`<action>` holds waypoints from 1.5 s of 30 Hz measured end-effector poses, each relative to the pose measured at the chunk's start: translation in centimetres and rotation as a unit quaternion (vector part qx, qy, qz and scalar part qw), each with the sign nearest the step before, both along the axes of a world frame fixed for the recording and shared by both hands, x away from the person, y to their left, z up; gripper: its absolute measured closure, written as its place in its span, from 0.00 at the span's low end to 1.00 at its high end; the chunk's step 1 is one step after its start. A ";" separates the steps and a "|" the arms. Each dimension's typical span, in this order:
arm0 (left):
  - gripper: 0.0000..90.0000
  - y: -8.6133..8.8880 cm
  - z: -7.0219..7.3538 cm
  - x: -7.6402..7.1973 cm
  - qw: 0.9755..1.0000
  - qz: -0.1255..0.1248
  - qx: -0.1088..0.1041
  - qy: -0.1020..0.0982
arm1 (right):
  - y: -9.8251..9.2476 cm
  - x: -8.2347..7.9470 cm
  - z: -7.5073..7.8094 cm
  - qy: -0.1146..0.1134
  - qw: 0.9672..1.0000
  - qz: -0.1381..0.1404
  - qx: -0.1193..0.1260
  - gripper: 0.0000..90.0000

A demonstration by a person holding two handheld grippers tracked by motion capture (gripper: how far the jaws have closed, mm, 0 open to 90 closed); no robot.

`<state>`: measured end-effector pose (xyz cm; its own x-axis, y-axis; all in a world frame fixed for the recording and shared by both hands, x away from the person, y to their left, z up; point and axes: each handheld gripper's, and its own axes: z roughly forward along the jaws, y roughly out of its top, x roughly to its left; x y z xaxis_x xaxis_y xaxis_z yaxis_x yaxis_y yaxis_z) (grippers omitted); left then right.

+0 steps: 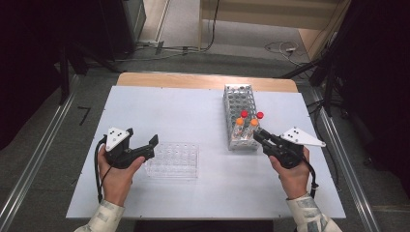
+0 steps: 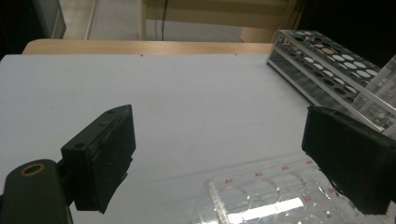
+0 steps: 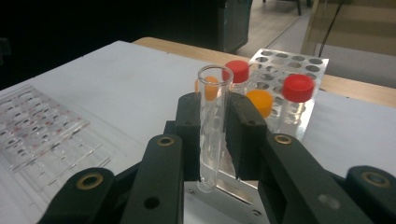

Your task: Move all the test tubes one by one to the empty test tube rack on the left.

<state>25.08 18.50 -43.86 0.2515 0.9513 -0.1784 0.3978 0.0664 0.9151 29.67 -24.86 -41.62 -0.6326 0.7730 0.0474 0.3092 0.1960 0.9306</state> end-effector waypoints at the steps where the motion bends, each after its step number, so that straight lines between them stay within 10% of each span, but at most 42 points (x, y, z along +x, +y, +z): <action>1: 0.12 -0.3 0.1 0.1 1.000 -0.003 0.001 0.001 | 0.3 0.0 -0.1 0.003 1.000 0.004 -0.001 0.81; 22: 0.17 -6.3 1.9 2.0 0.996 -0.093 0.014 -0.005 | 6.0 -0.5 -1.6 0.021 0.997 0.072 -0.022 0.81; 38: 0.20 -12.4 2.2 2.7 0.984 -0.176 0.014 -0.010 | 7.7 -0.5 -2.5 0.019 0.996 0.084 -0.038 0.81; 45: 0.37 -14.3 2.4 2.7 0.979 -0.201 0.022 -0.013 | 8.3 -0.8 -2.7 0.014 0.995 0.089 -0.039 0.81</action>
